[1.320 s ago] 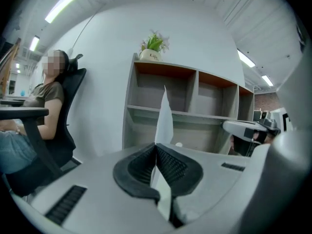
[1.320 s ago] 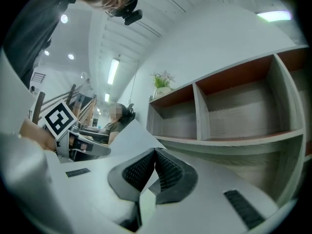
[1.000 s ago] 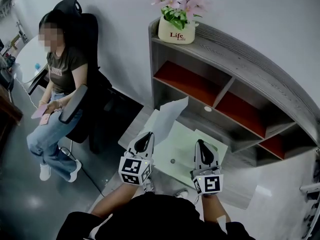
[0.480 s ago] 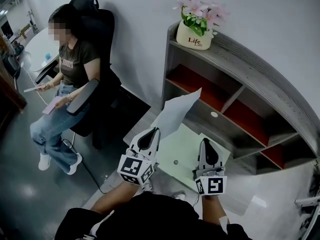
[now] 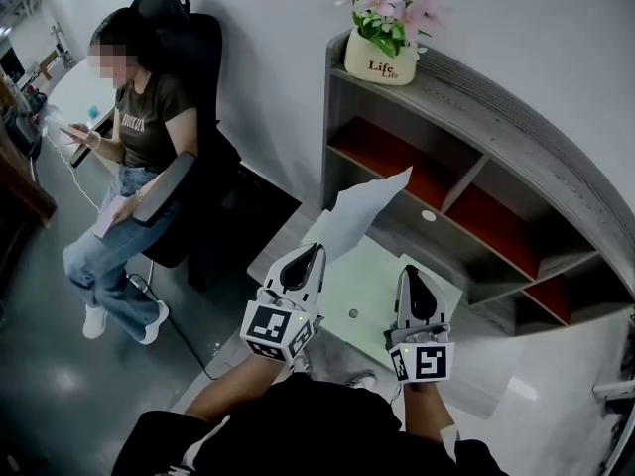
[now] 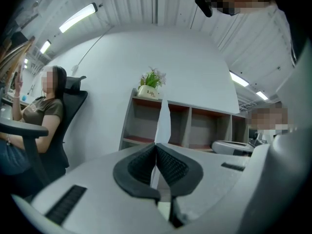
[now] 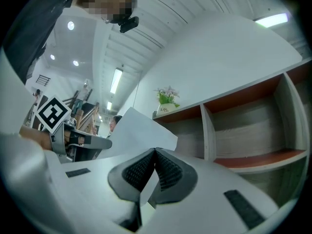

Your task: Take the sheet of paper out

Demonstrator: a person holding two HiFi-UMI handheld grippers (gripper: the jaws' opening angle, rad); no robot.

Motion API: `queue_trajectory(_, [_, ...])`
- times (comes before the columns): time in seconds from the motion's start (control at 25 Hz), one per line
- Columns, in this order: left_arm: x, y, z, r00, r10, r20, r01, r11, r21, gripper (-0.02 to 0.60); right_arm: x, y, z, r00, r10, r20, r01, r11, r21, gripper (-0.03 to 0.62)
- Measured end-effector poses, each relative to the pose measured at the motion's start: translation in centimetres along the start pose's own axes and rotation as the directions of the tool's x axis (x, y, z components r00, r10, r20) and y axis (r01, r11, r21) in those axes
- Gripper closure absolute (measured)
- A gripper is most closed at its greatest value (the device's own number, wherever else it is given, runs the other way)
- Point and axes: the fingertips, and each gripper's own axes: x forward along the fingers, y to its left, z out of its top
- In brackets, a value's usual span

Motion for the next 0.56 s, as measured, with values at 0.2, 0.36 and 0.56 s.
queue_trajectory(0.2, [0.3,-0.3,-0.7,1.000,-0.002,-0.018,0.002,1.000,-0.008,0.574,-0.3,-0.4,-0.4,1.000,-0.015,-0.008,0.015,1.000,0.000,0.572])
queue_trajectory(0.36, [0.6,-0.5,-0.8,1.000,-0.006,-0.019,0.006,1.000,-0.011,0.574,-0.3,-0.6,-0.4,1.000,-0.006,-0.004,0.006,1.000,-0.001,0.572])
queue_trajectory(0.56, [0.9,-0.8,-1.2,1.000,-0.006,-0.023,0.005,1.000,-0.013,0.574,-0.5,-1.0,-1.0,1.000,-0.013,-0.028,0.013,1.000,-0.004,0.572])
